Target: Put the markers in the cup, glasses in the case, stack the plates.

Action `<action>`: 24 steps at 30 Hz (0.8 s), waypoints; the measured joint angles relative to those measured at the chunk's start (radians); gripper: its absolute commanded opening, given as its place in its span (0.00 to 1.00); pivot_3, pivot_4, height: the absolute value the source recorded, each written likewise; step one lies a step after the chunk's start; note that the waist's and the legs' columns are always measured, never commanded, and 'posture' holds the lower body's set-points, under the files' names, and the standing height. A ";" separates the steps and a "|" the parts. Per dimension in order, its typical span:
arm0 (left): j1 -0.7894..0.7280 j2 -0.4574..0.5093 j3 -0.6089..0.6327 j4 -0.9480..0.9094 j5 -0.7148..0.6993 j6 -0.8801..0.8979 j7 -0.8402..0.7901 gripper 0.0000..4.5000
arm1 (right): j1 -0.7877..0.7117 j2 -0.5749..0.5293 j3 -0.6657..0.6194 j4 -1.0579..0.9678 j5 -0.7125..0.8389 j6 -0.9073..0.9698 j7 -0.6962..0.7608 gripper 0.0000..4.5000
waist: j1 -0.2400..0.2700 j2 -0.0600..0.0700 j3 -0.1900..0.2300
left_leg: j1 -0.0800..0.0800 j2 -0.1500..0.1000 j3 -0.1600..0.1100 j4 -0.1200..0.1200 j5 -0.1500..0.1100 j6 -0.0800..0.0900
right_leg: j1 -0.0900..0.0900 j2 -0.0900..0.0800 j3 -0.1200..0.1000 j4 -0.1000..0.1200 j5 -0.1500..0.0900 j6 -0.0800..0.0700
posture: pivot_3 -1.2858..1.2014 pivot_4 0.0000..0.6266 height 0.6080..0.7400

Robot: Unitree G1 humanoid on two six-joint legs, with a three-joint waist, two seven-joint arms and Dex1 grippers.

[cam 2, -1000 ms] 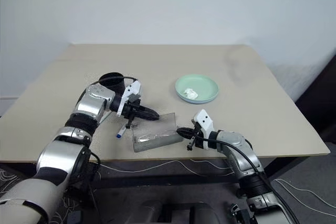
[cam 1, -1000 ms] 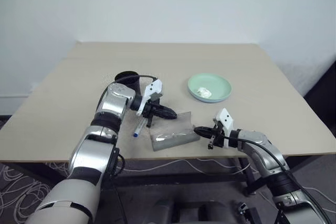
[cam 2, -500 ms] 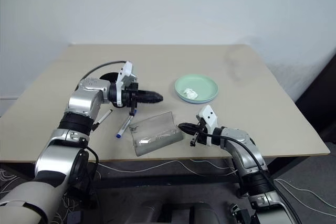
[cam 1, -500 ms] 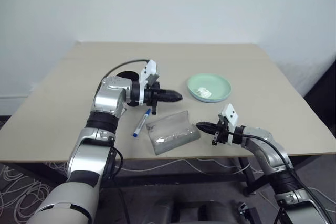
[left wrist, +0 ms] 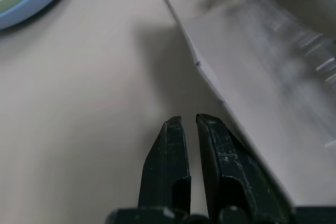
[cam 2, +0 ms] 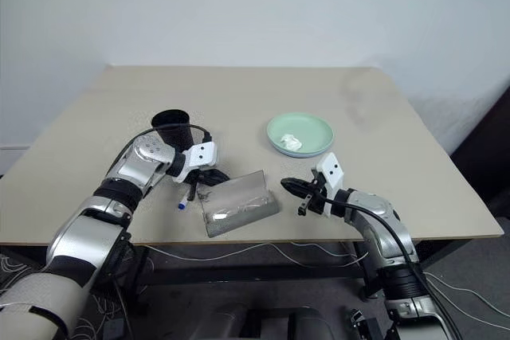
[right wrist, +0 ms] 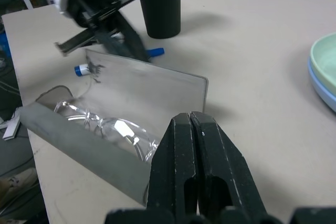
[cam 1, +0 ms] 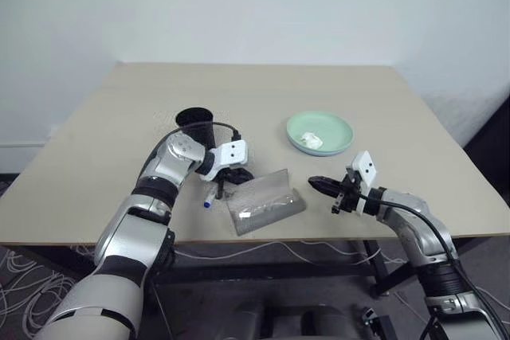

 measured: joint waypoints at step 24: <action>0.222 0.057 -0.040 -0.495 -0.109 0.240 -0.120 0.08 | 0.006 0.010 -0.005 -0.001 0.000 0.000 -0.032 0.01 | -0.006 0.000 0.000 | 0.001 0.001 0.000 0.000 0.000 0.000 | 0.000 0.001 0.000 0.001 0.000 0.000 | 0.52 0.00 1.00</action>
